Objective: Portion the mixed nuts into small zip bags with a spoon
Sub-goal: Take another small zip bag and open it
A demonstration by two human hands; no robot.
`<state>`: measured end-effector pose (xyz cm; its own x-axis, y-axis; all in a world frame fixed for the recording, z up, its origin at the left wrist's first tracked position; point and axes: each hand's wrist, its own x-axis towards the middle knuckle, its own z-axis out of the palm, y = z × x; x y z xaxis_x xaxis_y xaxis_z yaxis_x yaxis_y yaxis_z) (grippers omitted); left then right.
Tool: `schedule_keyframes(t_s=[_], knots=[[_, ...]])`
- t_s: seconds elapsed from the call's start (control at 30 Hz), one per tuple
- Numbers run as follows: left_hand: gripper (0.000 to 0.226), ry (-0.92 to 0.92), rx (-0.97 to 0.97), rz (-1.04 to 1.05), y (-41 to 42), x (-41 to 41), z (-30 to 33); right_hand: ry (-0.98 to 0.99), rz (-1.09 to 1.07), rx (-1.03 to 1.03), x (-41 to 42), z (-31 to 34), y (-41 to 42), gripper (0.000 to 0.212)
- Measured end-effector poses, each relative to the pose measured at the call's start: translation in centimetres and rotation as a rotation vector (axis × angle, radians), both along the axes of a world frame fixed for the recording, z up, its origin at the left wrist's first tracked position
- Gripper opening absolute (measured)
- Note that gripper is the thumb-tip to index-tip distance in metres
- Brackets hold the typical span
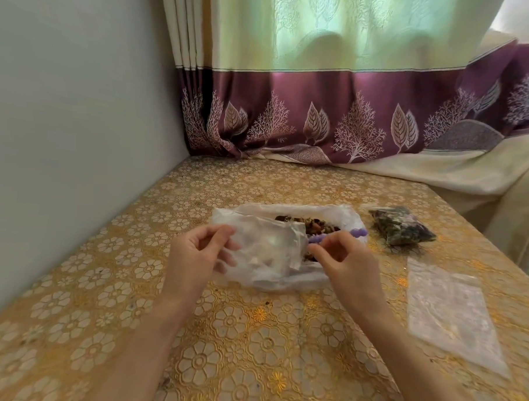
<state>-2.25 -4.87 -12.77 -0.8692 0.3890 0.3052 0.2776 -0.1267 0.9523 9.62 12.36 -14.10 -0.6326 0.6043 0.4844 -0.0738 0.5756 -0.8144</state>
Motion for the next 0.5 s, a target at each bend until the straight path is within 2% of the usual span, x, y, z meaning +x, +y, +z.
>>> schedule_keyframes(t_s=[0.07, 0.13, 0.23, 0.33, 0.4, 0.5], knots=[[0.022, 0.002, -0.003, -0.012, 0.07, 0.21, 0.0, 0.009, 0.026, 0.131, -0.06, 0.01, -0.49, 0.008], [0.024, 0.001, 0.002, -0.014, 0.16, 0.21, -0.03, 0.069, 0.069, 0.15, -0.12, 0.05, -0.66, 0.01], [0.026, -0.006, 0.003, -0.028, 0.21, 0.21, -0.08, 0.104, 0.208, -0.075, -0.06, 0.12, -0.53, 0.023], [0.025, 0.017, -0.056, -0.011, 0.42, 0.42, -0.28, 0.045, 0.36, -0.243, -0.18, -0.03, -0.77, 0.034], [0.028, 0.021, -0.089, 0.059, 0.52, 0.3, -0.47, 0.036, 0.406, -0.288, -0.24, -0.17, -1.06, 0.038], [0.035, 0.021, -0.081, 0.17, 0.39, -0.21, -0.74, 0.085, 0.404, -0.297, 0.08, 0.26, -1.07, 0.032]])
